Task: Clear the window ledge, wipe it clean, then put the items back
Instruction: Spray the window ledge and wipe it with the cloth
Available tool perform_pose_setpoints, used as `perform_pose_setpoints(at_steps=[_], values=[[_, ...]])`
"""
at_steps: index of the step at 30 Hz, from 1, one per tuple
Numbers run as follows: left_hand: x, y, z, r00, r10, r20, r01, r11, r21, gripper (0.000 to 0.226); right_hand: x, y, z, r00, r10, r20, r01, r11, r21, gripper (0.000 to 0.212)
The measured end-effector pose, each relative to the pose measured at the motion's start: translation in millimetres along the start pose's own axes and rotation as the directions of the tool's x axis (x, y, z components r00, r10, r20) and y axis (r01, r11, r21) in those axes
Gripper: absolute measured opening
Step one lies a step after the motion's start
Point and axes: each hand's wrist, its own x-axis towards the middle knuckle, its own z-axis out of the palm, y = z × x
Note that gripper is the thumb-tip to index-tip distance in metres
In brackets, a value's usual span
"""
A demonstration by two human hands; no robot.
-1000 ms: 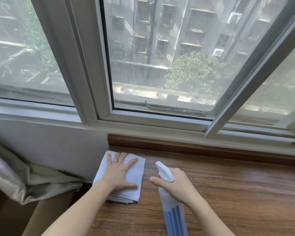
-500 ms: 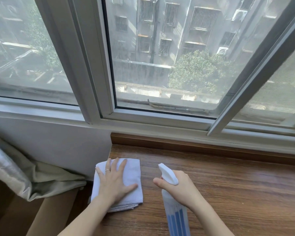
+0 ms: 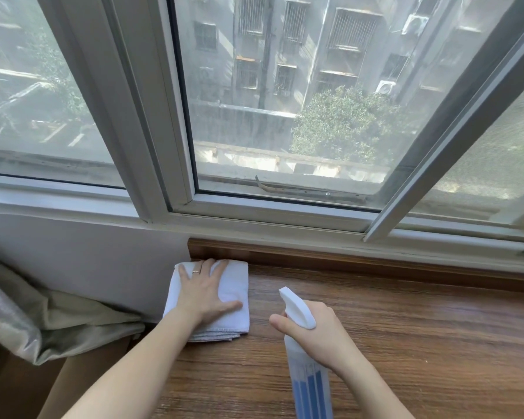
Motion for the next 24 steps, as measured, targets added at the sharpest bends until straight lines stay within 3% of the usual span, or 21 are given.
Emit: perform_pose_setpoints(at_steps=[9, 15, 24], values=[[-66, 0, 9, 0.992, 0.096, 0.078, -0.093, 0.995, -0.04, 0.11, -13, -2, 1, 0.999, -0.027, -0.024, 0.026, 0.998, -0.059, 0.047], [-112, 3, 18, 0.995, 0.078, 0.057, -0.077, 0.997, -0.02, 0.106, -31, 1, 11, 0.999, -0.044, 0.009, 0.045, 0.996, -0.077, 0.051], [-60, -9, 16, 0.999, 0.043, 0.026, -0.042, 0.997, -0.058, 0.105, -59, 10, 19, 0.997, -0.078, 0.017, 0.079, 0.993, -0.083, 0.054]])
